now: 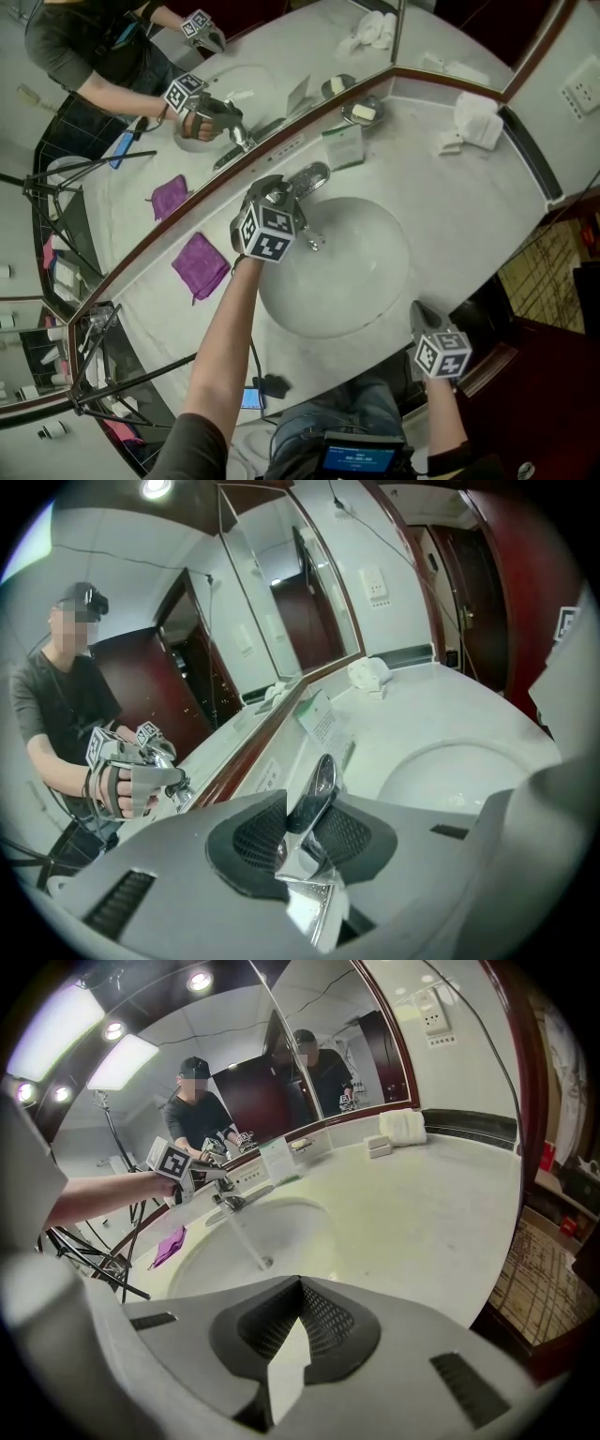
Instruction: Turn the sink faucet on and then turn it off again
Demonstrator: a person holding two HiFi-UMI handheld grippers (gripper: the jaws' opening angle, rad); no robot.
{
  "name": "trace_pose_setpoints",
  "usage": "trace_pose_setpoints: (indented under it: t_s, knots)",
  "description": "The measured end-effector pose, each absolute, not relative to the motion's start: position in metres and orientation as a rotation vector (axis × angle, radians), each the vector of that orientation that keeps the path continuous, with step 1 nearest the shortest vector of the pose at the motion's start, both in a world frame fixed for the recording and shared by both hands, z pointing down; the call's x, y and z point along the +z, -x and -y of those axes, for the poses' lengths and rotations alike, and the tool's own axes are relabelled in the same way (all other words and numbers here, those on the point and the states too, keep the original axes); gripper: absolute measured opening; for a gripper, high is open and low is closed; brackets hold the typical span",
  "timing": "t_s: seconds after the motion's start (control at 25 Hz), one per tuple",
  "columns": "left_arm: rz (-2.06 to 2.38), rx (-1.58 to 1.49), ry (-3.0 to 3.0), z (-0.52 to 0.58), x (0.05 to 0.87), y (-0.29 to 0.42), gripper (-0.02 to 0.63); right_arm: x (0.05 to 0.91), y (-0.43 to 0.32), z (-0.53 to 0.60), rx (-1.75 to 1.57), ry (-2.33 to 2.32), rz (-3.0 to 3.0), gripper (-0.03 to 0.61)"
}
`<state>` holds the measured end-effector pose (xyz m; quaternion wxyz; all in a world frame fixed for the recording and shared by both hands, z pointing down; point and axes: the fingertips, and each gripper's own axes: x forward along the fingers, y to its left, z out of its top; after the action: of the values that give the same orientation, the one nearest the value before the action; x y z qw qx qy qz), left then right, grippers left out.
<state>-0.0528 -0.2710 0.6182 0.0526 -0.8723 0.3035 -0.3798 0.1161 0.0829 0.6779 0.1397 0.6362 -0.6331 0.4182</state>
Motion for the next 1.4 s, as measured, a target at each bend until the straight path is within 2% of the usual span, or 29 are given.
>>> trace_pose_setpoints:
  t_s: [0.36, 0.64, 0.68, 0.76, 0.8, 1.04, 1.4]
  knots:
    - [-0.936, -1.212, 2.568, 0.242, 0.599, 0.065, 0.1, 0.662, -0.113, -0.085, 1.186, -1.835, 1.87, 0.015]
    - [-1.007, -1.134, 2.653, 0.203, 0.542, 0.081, 0.101, 0.65, -0.11, -0.089, 1.169, -1.816, 1.899, 0.015]
    - [-1.029, -1.101, 2.681, 0.197, 0.53, 0.083, 0.098, 0.649, -0.109, -0.089, 1.163, -1.811, 1.902, 0.015]
    - [-1.08, -1.023, 2.724, 0.182, 0.504, 0.087, 0.01, 0.647, -0.109, -0.09, 1.151, -1.796, 1.907, 0.015]
    - [-1.095, -0.989, 2.739, 0.175, 0.492, 0.088, 0.003, 0.648, -0.11, -0.091, 1.147, -1.787, 1.909, 0.015]
    - [-1.176, -0.853, 2.845, 0.129, 0.439, 0.108, 0.002, 0.647, -0.11, -0.098, 1.125, -1.751, 1.906, 0.015]
    - [-1.335, -0.774, 2.949, 0.074, 0.416, 0.152, 0.002, 0.651, -0.112, -0.106, 1.124, -1.726, 1.903, 0.015]
